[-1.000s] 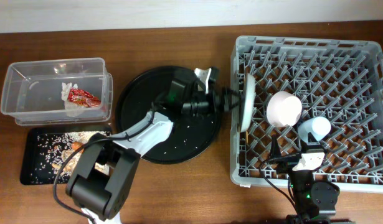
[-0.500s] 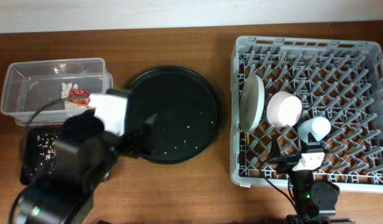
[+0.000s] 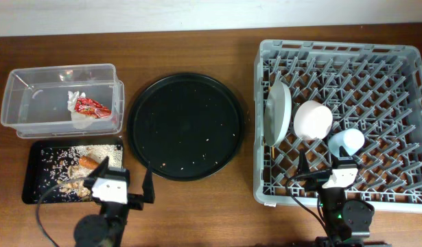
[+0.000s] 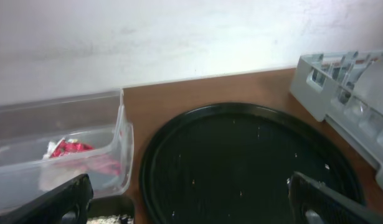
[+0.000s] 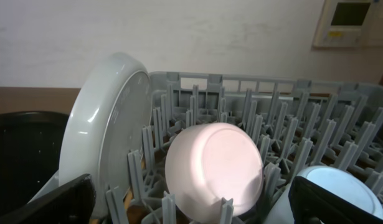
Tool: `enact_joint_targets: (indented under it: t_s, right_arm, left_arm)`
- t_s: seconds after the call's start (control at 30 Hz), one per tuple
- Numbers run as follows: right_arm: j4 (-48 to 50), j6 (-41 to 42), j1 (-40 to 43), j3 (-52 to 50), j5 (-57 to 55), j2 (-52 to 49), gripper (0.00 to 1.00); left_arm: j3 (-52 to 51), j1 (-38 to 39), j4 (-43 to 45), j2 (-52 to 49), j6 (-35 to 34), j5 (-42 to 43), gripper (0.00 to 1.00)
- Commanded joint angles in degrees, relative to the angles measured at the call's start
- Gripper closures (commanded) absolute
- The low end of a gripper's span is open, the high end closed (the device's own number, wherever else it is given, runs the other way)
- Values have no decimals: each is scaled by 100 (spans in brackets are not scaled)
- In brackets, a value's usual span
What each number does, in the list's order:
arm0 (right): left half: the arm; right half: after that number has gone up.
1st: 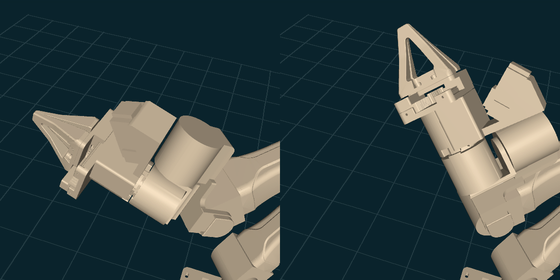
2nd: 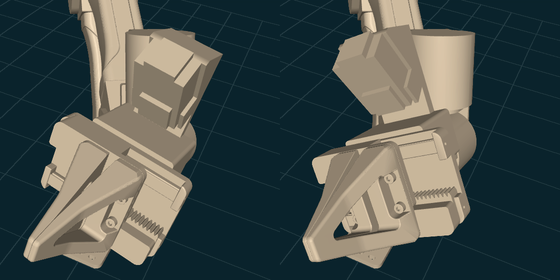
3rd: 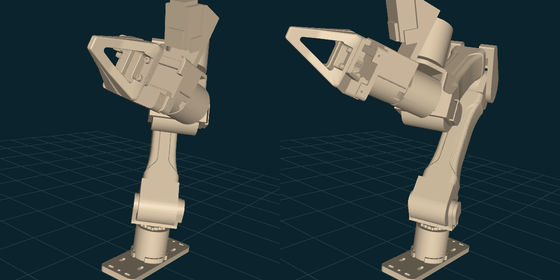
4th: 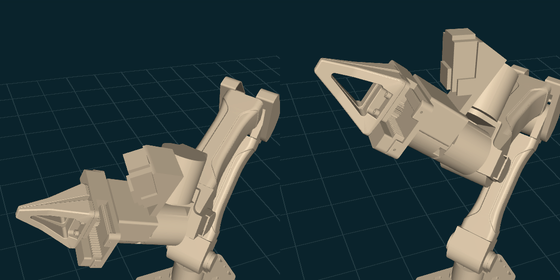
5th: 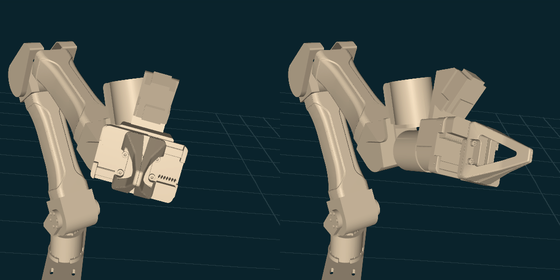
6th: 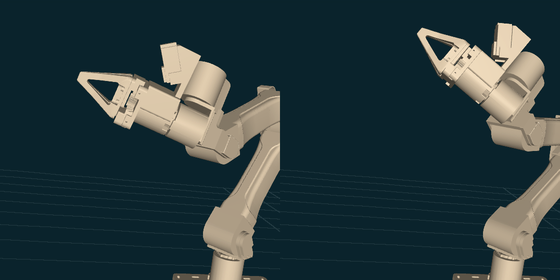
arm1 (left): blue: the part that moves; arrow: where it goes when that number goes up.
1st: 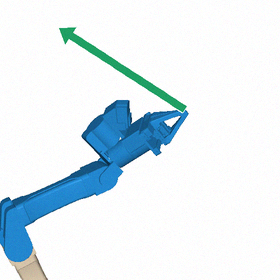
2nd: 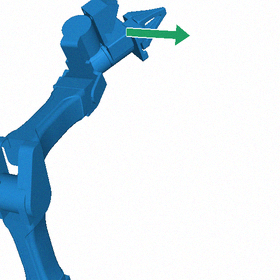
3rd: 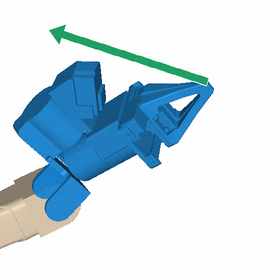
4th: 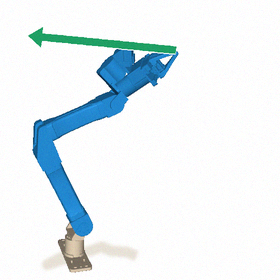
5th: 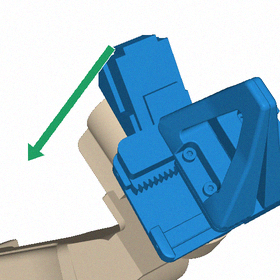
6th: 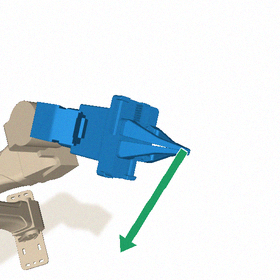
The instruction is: Sort waste into correct bins and load items into the dishwasher rack
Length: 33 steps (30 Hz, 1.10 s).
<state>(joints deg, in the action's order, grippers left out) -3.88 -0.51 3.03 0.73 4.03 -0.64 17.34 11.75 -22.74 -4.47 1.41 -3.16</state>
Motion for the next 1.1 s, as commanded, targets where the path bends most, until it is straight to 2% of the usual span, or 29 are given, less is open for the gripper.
enact_joint_targets:
  t_s: [0.0,0.17,1.07]
  right_arm:
    - [-15,-33,37,-42,28,33,2]
    - [-15,-33,37,-42,28,33,2]
    - [-15,-35,37,-42,28,33,2]
  left_arm:
    - [-765,-42,251,415,127,81,1]
    - [-1576,-20,1602,411,125,85,1]
    - [-1576,-20,1606,400,127,83,1]
